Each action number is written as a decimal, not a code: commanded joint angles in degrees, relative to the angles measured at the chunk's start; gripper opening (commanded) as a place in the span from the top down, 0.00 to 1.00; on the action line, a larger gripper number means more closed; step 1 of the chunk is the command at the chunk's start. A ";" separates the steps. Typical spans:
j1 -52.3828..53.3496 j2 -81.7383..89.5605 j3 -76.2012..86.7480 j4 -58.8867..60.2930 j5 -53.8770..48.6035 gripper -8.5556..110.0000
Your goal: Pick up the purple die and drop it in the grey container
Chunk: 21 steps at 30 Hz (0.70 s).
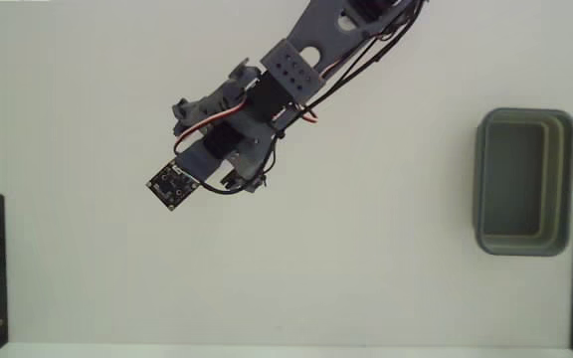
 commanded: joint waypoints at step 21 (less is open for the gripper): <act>0.76 1.48 6.97 -9.18 0.26 0.00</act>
